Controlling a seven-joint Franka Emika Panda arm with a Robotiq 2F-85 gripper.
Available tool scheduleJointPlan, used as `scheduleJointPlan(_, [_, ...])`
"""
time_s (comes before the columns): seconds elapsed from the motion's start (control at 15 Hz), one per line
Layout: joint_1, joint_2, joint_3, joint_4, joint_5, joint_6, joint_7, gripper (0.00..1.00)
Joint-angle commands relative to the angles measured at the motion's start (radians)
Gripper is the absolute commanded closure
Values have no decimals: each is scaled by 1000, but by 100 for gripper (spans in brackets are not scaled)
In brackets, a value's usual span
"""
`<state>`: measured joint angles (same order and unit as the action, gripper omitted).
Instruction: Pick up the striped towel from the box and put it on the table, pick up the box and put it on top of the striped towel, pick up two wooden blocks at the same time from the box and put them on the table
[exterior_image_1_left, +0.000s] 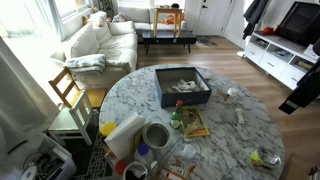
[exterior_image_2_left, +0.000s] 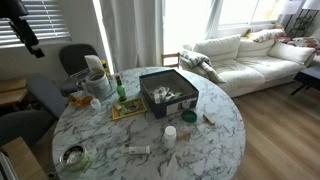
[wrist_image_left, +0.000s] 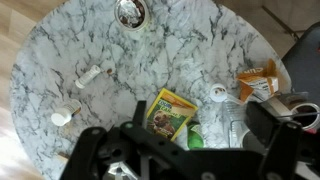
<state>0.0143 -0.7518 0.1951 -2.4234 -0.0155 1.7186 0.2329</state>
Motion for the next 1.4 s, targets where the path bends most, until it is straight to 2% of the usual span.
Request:
scheduleJointPlan(0.0, [12,3,-8,3,-6,-3,7,0])
scheduleJointPlan(0.53, [12,3,-8,3,-6,-3,7,0])
scheduleJointPlan(0.73, [-41,82,-40,24,-25,99,38,0])
scheduleJointPlan(0.87, [-60,190,-88,48,-11,240,4,0])
scheduleJointPlan(1.07, [-77,354,-115,100,-19,426,-5,0])
scheduleJointPlan(1.33, [-100,611,-127,220,-74,538,15,0])
